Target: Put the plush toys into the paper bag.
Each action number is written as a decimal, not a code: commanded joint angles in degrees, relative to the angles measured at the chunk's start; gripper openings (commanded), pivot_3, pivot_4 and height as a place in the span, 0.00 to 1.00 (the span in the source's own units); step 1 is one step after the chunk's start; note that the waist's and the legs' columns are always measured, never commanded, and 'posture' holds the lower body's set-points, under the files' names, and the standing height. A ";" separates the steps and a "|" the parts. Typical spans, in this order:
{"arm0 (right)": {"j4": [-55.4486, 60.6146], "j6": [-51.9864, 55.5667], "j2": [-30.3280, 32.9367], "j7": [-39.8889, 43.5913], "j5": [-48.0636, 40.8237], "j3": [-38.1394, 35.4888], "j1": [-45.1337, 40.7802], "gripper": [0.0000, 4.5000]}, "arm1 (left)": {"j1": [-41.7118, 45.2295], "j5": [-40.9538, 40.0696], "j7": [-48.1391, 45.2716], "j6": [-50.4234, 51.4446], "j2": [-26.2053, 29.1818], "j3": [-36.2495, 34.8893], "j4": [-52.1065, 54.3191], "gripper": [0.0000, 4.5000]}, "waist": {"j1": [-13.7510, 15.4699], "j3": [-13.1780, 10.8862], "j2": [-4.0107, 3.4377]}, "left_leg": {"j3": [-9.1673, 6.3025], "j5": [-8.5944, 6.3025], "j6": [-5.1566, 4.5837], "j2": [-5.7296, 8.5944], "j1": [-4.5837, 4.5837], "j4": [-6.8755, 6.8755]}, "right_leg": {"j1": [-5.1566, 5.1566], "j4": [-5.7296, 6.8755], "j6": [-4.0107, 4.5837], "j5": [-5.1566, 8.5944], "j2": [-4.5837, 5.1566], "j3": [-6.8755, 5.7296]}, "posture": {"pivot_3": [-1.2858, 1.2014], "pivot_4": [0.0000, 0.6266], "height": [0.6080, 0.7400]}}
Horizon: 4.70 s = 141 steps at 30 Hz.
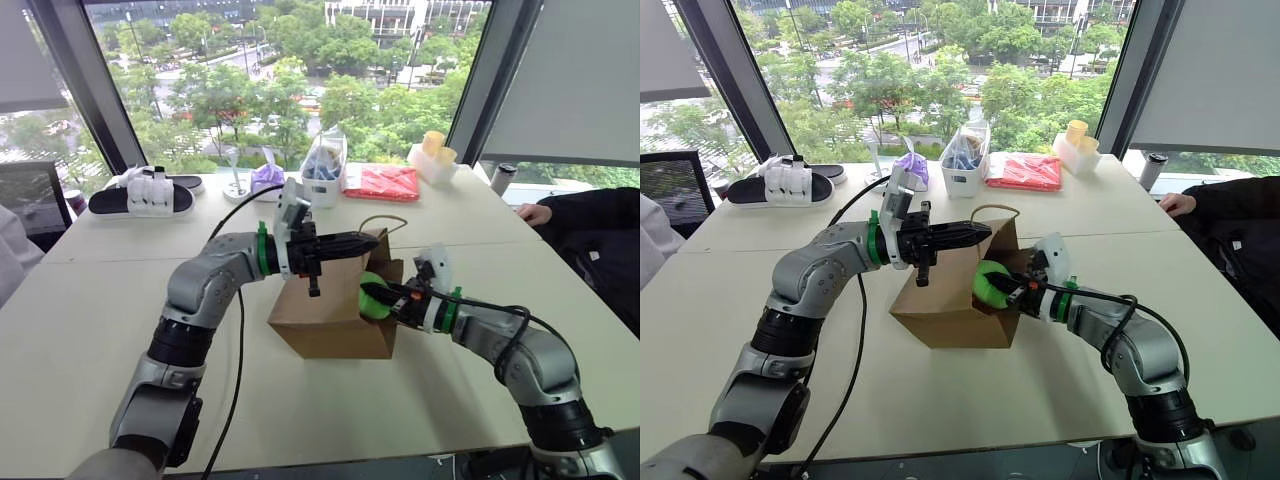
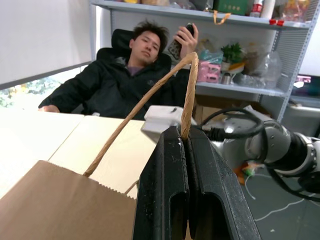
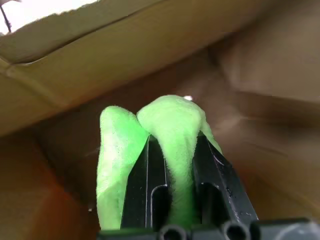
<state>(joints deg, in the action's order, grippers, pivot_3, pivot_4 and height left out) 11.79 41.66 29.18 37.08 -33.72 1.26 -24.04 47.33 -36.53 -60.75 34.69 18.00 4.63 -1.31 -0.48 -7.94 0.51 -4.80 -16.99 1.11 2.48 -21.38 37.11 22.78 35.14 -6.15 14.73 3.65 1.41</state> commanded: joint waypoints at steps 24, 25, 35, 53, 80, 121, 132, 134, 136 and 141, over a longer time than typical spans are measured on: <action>17.62 10.59 -9.07 -23.53 -37.73 -40.13 29.92 0.99 | -2.07 0.72 -1.56 -1.34 0.75 0.46 2.36 0.00 | 1.07 0.02 -0.01 | 0.01 -0.02 -0.03 -0.03 0.02 -0.07 | -0.01 -0.01 0.00 0.00 0.05 0.09 | 0.52 0.24 1.00; 18.67 10.21 -10.11 -24.40 -39.79 -39.89 32.01 0.99 | -2.22 0.71 -1.59 -1.34 0.65 0.54 2.48 0.00 | 0.97 0.01 -0.01 | -0.01 -0.02 -0.03 -0.07 0.06 -0.07 | -0.04 0.03 0.00 0.00 0.05 0.10 | 0.52 0.24 1.00; 18.59 1.94 -17.92 -32.54 -51.09 -34.09 34.50 0.99 | -2.21 0.72 -1.99 -1.05 -0.25 1.35 2.45 0.00 | 0.70 0.01 -0.05 | 0.05 -0.02 -0.04 -0.11 0.12 -0.03 | -0.09 0.02 0.01 0.01 -0.08 0.06 | 0.52 0.24 1.00; 16.13 -4.80 -14.40 -35.20 -50.81 -29.19 30.26 0.01 | -1.83 1.65 -1.34 -1.85 -0.67 1.29 1.96 0.00 | 0.86 0.01 -0.04 | 0.06 -0.02 -0.04 -0.09 0.10 -0.03 | -0.08 0.01 0.01 0.01 -0.08 0.07 | 0.52 0.24 1.00; 21.00 -10.15 -3.57 -39.03 -59.30 -20.47 13.51 0.01 | 5.95 9.49 -4.00 -17.29 -0.53 -0.69 -15.16 0.00 | 1.06 -0.02 -0.02 | 0.01 -0.07 -0.14 -0.05 -0.06 0.00 | -0.05 0.00 0.00 0.00 -0.04 0.02 | 0.52 0.24 1.00; 27.32 -11.15 4.21 -29.24 -72.19 -39.71 38.21 1.00 | -6.91 -5.90 0.03 10.97 13.49 -13.04 0.92 0.99 | 1.08 -0.02 -0.02 | -0.01 -0.08 -0.16 -0.13 0.08 -0.02 | -0.10 -0.01 0.01 0.01 -0.06 0.04 | 0.52 0.24 1.00; 27.49 -2.29 11.90 -20.29 -43.50 -18.13 36.94 0.04 | -17.21 -2.61 -0.74 7.04 15.79 -8.95 5.58 1.00 | 1.14 0.02 0.07 | 0.04 -0.07 -0.13 -0.15 0.10 0.04 | -0.15 -0.08 0.19 0.11 0.04 0.10 | 0.52 0.24 1.00; 27.66 -1.24 11.17 -19.83 -42.32 -13.82 33.10 0.02 | -17.96 -1.31 -1.08 5.50 15.50 -7.44 6.15 1.00 | 1.15 0.02 0.07 | 0.04 -0.07 -0.12 -0.15 0.10 0.03 | -0.15 -0.09 0.13 0.08 0.04 0.09 | 0.52 0.24 1.00; 27.30 -0.36 10.81 -19.70 -41.32 -11.36 30.86 0.02 | -18.41 -0.76 -1.40 4.58 15.49 -6.63 6.60 1.00 | 1.26 0.02 0.07 | 0.03 -0.07 -0.12 -0.15 0.06 0.02 | -0.13 -0.10 0.05 0.03 0.05 0.09 | 0.52 0.24 1.00; 25.47 0.73 9.67 -18.26 -38.65 -7.47 27.16 0.02 | -18.17 0.17 -2.49 2.85 15.38 -4.78 6.75 1.00 | 1.20 0.02 0.09 | 0.00 -0.07 -0.11 -0.12 -0.02 0.00 | -0.06 -0.15 0.04 0.03 0.12 0.08 | 0.52 0.24 1.00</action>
<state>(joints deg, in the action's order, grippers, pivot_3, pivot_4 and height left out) 36.75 42.50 39.24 17.82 -72.93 -6.49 3.88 28.54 -36.66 -62.50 38.95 33.29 -0.36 3.56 0.72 -7.92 0.60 -4.80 -17.07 1.00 2.36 -21.40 37.12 22.72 34.99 -6.11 14.76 3.77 1.49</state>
